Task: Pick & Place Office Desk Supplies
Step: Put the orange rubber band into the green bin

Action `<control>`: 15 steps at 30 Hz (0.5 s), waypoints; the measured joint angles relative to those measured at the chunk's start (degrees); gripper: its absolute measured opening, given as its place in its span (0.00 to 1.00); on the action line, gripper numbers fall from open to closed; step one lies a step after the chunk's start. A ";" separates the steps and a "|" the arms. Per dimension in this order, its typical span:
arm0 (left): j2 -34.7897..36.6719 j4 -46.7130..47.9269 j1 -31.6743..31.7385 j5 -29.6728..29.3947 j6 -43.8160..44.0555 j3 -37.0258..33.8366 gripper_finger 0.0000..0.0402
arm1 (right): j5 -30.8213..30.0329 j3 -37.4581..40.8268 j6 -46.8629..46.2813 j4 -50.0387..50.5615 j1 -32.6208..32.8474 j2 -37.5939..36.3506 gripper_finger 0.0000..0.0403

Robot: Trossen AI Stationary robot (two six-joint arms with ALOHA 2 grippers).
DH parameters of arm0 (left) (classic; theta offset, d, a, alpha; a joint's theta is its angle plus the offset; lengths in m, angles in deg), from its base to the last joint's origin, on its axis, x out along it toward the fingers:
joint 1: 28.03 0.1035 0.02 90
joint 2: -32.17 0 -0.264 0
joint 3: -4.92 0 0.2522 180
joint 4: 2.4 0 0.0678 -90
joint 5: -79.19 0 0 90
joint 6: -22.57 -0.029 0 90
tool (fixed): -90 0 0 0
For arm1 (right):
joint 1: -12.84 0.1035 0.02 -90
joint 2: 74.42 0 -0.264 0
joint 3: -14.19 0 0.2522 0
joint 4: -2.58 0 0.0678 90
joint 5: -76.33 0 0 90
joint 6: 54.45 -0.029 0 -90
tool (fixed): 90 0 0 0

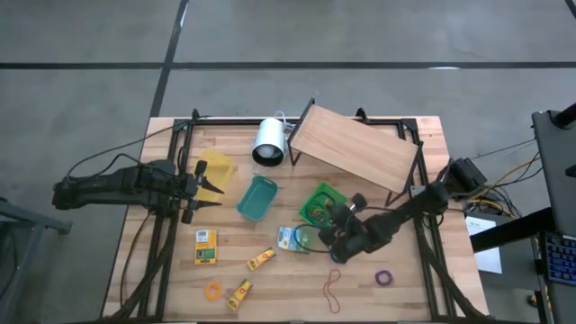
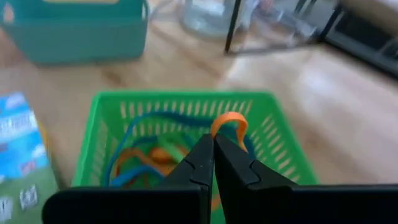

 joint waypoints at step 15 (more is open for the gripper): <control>-0.02 0.00 -0.02 0.00 0.02 0.00 0.41 | 10.71 0.01 -0.21 -1.00 -4.87 -0.14 0.02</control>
